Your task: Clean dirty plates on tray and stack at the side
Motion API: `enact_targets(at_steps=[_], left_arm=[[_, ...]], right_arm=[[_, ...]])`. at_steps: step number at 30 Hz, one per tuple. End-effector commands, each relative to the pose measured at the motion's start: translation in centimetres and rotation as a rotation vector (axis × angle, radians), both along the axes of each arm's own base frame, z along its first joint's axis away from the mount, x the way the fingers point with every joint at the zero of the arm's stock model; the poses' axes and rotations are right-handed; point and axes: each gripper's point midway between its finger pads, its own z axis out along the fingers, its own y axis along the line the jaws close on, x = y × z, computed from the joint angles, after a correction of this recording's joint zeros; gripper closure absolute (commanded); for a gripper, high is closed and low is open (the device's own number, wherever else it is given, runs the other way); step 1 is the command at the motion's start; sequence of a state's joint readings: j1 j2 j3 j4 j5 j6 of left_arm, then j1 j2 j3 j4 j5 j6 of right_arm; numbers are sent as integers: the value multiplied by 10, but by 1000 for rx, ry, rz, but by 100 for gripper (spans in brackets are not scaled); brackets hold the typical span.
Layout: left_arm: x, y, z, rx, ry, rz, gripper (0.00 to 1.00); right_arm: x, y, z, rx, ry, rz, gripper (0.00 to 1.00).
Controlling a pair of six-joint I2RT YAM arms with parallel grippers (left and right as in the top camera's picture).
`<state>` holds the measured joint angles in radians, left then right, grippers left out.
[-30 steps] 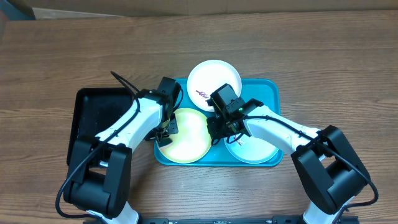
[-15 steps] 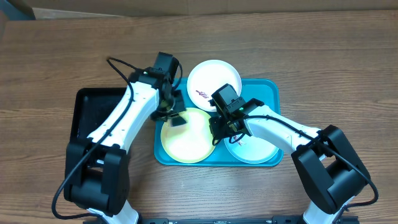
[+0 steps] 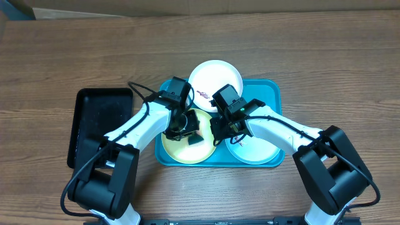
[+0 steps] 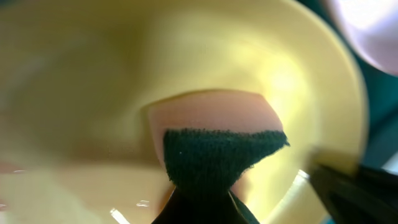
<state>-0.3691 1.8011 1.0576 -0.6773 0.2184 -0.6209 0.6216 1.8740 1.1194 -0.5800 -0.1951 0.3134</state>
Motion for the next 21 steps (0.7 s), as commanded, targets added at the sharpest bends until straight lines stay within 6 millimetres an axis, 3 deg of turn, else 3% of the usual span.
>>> enact_targets(at_steps=[1,8,12,18,21], left_arm=[[-1,55,-15,248,-8,91,96],[-10,111,-8,543,-4,106,96],[-12,130,9,664,5,126,96],[-3,158,79,869,-27,323,96],[-1,161,113,892,-45,406,96]], right_arm=[[0,-5,-3,-18,-1,-4,92],[0,-5,-3,-19,0,-4,92],[0,-5,-3,-19,-1,-4,96],[1,-5,-2,-17,-2,-5,96],[4,-3,5,-18,1,-7,96]])
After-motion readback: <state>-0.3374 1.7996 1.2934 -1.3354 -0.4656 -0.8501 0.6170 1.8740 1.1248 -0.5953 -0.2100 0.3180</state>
